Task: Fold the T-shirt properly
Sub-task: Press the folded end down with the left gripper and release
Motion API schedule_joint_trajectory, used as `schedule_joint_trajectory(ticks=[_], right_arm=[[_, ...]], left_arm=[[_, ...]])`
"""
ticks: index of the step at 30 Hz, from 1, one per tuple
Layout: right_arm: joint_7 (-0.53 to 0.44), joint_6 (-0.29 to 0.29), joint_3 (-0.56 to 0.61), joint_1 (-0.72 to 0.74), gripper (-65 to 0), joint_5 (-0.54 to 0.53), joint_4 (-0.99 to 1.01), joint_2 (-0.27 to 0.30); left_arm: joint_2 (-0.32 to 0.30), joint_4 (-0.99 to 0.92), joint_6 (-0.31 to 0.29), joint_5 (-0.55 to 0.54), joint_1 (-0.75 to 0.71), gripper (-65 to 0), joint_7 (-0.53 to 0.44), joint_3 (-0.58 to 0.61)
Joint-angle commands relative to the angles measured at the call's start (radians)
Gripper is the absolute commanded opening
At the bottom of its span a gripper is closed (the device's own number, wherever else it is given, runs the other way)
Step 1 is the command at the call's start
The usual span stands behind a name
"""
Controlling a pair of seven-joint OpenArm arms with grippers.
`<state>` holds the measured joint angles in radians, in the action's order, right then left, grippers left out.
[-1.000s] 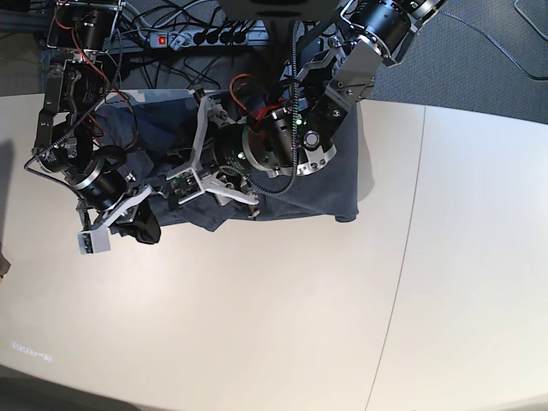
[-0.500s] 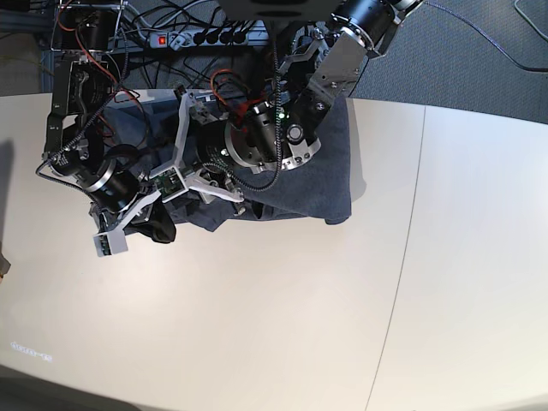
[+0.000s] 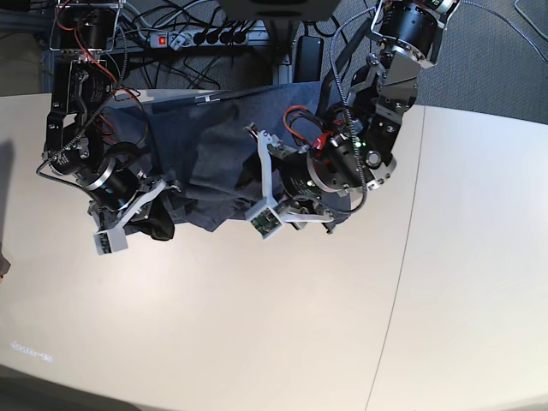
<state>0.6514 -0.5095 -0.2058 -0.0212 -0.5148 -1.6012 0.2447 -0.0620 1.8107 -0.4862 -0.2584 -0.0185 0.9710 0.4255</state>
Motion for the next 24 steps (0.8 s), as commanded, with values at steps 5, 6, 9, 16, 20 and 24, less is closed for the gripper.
schedule_joint_trajectory(ticks=[5, 6, 9, 16, 20, 24], right_arm=[[-0.021, -0.070, -0.055, 0.029, -61.8, -0.012, -0.014, 0.061], [-0.016, -0.069, -0.069, 0.030, -54.0, -0.013, -0.014, 0.073], [0.024, -0.039, -0.111, 0.029, -34.8, -0.037, -0.014, 0.122], [0.137, -0.010, -0.222, 0.025, -33.1, -0.169, 0.031, 0.258], [0.161, -0.010, -0.229, 0.023, -33.1, -0.201, 0.145, 0.328], [0.175, -0.011, -0.229, 0.011, -33.1, -0.249, 0.267, 0.376]], left_arm=[[-0.056, 0.019, 0.011, -0.097, -0.002, -33.7, -0.003, -0.082], [-0.068, 0.019, 0.011, -0.113, -0.010, -33.7, 0.003, -0.095], [-0.102, 0.019, 0.011, -0.166, -0.043, -33.7, 0.013, -0.134], [-0.130, 0.019, 0.010, -0.229, -0.117, -33.7, 0.013, -0.184], [-0.135, 0.019, 0.003, -0.232, -0.142, -33.7, 0.013, -0.184], [-0.135, 0.019, 0.003, -0.232, -0.149, -33.7, 0.013, -0.184]])
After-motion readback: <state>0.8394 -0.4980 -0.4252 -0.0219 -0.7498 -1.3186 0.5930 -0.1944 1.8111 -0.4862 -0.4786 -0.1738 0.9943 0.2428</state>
